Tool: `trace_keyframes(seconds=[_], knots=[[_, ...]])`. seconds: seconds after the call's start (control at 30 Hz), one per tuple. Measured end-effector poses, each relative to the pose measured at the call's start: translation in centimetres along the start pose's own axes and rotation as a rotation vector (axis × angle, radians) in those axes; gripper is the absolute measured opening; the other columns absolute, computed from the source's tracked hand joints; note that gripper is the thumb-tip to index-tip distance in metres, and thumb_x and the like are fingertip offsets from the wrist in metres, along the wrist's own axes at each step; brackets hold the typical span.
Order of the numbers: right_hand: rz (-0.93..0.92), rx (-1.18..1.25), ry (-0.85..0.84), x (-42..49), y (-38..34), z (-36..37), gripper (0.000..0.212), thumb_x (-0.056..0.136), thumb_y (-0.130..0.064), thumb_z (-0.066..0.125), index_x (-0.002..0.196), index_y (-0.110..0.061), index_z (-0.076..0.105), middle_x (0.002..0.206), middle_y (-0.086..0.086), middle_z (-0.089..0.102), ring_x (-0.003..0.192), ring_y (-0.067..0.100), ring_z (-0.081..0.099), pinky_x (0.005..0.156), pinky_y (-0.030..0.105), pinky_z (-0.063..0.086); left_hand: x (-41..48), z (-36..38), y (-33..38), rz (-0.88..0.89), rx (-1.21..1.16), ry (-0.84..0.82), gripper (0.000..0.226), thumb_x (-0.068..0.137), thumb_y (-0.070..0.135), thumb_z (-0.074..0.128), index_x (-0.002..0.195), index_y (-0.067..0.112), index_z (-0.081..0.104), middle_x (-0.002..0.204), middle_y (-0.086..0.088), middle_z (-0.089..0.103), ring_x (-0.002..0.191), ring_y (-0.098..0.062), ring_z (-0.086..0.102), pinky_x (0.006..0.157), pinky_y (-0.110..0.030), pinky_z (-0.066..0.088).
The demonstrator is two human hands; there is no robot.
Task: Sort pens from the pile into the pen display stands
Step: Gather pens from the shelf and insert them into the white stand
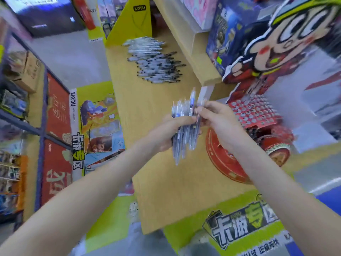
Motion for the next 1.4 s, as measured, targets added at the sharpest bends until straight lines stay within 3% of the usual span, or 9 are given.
trace_keyframes(seconds=[0.13, 0.3, 0.4, 0.5, 0.67, 0.83, 1.1, 1.27, 1.4], knots=[[-0.075, -0.049, -0.015, -1.7, -2.8, -4.8, 0.011, 0.092, -0.006, 0.056, 0.085, -0.012, 0.062, 0.079, 0.004, 0.066, 0.064, 0.006, 0.065, 0.058, 0.017, 0.049, 0.3, 4.4, 0.5, 0.023, 0.085, 0.062, 0.034, 0.085, 0.014, 0.067, 0.116, 0.002, 0.063, 0.112, -0.020, 0.068, 0.096, -0.034, 0.068, 0.077, -0.038, 0.057], [-0.042, -0.049, -0.067, 0.3, -4.2, -8.5, 0.018, 0.090, -0.005, 0.052, 0.093, -0.019, 0.064, 0.084, 0.003, 0.068, 0.088, 0.029, 0.066, 0.089, 0.053, 0.051, 1.7, 6.4, 2.3, 0.075, 0.128, 0.159, 0.005, 0.090, 0.007, 0.062, 0.094, 0.006, 0.065, 0.090, -0.012, 0.069, 0.075, -0.021, 0.068, 0.066, -0.033, 0.059], [0.047, 0.040, -0.143, 2.3, -2.5, -9.7, 0.019, 0.092, 0.001, 0.044, 0.088, -0.009, 0.060, 0.076, 0.007, 0.064, 0.076, 0.023, 0.064, 0.089, 0.054, 0.049, 3.1, 6.7, 2.2, 0.073, 0.174, 0.207, 0.026, 0.086, 0.007, 0.068, 0.109, -0.004, 0.062, 0.094, -0.017, 0.067, 0.083, -0.027, 0.067, 0.084, -0.044, 0.058], [0.106, 0.096, -0.290, 3.7, -0.7, -9.7, 0.018, 0.094, -0.002, 0.043, 0.091, -0.003, 0.061, 0.076, 0.012, 0.063, 0.069, 0.025, 0.062, 0.084, 0.056, 0.049, 4.7, 8.0, 1.9, 0.060, 0.179, 0.263, 0.029, 0.081, 0.005, 0.070, 0.107, -0.006, 0.062, 0.086, -0.015, 0.068, 0.076, -0.028, 0.067, 0.073, -0.040, 0.057], [0.122, 0.163, -0.399, 3.6, -0.7, -11.0, 0.022, 0.099, -0.012, 0.044, 0.108, 0.002, 0.059, 0.081, 0.013, 0.064, 0.068, 0.024, 0.064, 0.058, 0.036, 0.055, 3.9, 10.4, 2.4, 0.124, 0.190, 0.456, 0.007, 0.085, 0.002, 0.066, 0.090, 0.006, 0.065, 0.076, -0.006, 0.069, 0.067, -0.019, 0.068, 0.064, -0.030, 0.057], [-0.008, 0.007, -0.559, 2.0, -1.8, -14.1, 0.022, 0.098, -0.019, 0.050, 0.109, -0.010, 0.066, 0.100, 0.002, 0.072, 0.093, 0.018, 0.066, 0.084, 0.036, 0.053, 4.2, 14.7, 0.9, 0.153, 0.100, 0.490, 0.009, 0.084, 0.001, 0.067, 0.089, 0.009, 0.066, 0.072, -0.004, 0.071, 0.066, -0.019, 0.069, 0.064, -0.029, 0.055], [-0.047, 0.004, -0.328, 2.5, -2.8, -22.3, 0.016, 0.094, -0.017, 0.055, 0.099, -0.020, 0.070, 0.092, 0.007, 0.069, 0.093, 0.029, 0.066, 0.088, 0.053, 0.052, 8.0, 19.6, -0.3, 0.156, 0.073, 0.416, 0.015, 0.082, 0.011, 0.073, 0.097, 0.011, 0.070, 0.092, -0.009, 0.074, 0.085, -0.025, 0.071, 0.080, -0.036, 0.057], [-0.016, 0.149, -0.260, 2.4, -3.0, -27.2, 0.017, 0.090, 0.005, 0.053, 0.092, -0.009, 0.062, 0.074, 0.004, 0.066, 0.072, 0.018, 0.065, 0.071, 0.029, 0.056, 9.4, 23.0, -0.6, 0.147, 0.149, 0.334, 0.009, 0.084, 0.008, 0.072, 0.082, 0.013, 0.065, 0.067, -0.002, 0.070, 0.065, -0.016, 0.069, 0.062, -0.028, 0.057], [-0.054, 0.200, -0.314, 2.2, -3.1, -30.8, 0.011, 0.088, 0.002, 0.055, 0.095, -0.004, 0.060, 0.082, 0.008, 0.065, 0.076, 0.017, 0.066, 0.075, 0.028, 0.057, 10.8, 24.9, -0.8, 0.139, 0.147, 0.310, 0.008, 0.085, 0.007, 0.070, 0.083, 0.010, 0.063, 0.069, -0.007, 0.067, 0.066, -0.021, 0.066, 0.063, -0.029, 0.055]])
Point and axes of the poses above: each hand's wrist, its own x-axis towards the middle knuckle, its own z-axis out of the palm, y = z × x, the point moved 10 cm from there along x, towards the middle knuckle
